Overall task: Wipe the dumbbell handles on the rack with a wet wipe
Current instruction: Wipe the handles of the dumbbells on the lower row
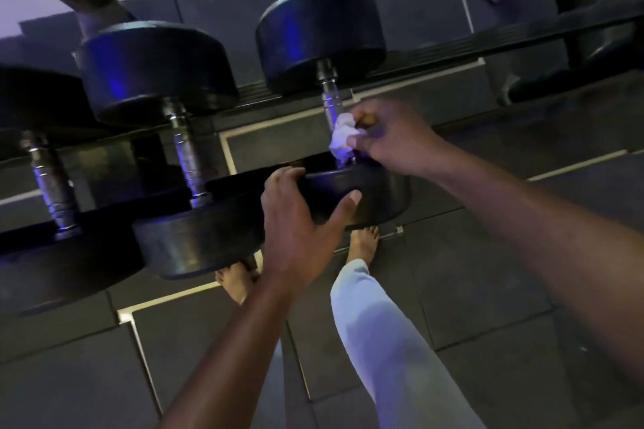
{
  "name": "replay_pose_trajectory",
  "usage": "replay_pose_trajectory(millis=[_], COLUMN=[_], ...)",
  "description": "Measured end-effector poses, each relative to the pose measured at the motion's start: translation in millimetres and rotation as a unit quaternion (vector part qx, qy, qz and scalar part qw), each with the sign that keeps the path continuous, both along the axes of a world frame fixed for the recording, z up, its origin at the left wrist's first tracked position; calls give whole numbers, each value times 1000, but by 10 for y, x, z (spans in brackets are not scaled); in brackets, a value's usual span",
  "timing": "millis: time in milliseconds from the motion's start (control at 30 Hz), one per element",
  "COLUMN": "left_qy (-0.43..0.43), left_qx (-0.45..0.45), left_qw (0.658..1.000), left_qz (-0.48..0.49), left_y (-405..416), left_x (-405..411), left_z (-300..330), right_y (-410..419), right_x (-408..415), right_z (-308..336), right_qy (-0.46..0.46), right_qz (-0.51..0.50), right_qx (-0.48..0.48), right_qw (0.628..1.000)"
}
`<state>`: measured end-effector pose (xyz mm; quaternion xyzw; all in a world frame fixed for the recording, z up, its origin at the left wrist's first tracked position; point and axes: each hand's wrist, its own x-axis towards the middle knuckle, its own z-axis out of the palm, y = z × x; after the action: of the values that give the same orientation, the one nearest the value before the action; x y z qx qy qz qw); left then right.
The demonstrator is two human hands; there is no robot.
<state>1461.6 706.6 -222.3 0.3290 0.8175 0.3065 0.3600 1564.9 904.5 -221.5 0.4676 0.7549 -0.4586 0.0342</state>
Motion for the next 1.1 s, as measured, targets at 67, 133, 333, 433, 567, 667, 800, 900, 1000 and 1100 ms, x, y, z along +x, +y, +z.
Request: replay_pose_trajectory(millis=[67,133,333,433,567,667,800,900,1000,1100], left_qy=[-38,-53,-50,-47,-48,-51,-55,-47,-49,-41], left_qx=[-5,6,18,26,35,34,34,30,30,31], left_qw=[998,995,991,990,991,991,991,992,992,993], left_qz=[46,81,127,129,122,118,116,116,116,111], left_y=[-9,-46,-50,-62,-56,-40,-49,-56,-59,-61], left_x=[133,230,332,341,327,294,244,247,249,243], left_z=[-90,-153,-259,-291,-295,-273,-262,-269,-283,-301], right_y=[69,140,307,363,255,163,169,197,253,315], right_x=[-1,-27,-147,-293,-608,-805,-726,-493,-287,-182], right_z=[-28,-82,-232,-213,-216,-181,-130,-118,-120,-210], right_qy=[-21,-19,-49,-78,-173,-234,-222,-183,-166,-175], right_qz=[49,79,284,371,471,514,490,422,328,243], right_qx=[35,45,169,216,274,268,282,275,176,80], right_qw=[998,996,942,900,821,780,794,844,913,951])
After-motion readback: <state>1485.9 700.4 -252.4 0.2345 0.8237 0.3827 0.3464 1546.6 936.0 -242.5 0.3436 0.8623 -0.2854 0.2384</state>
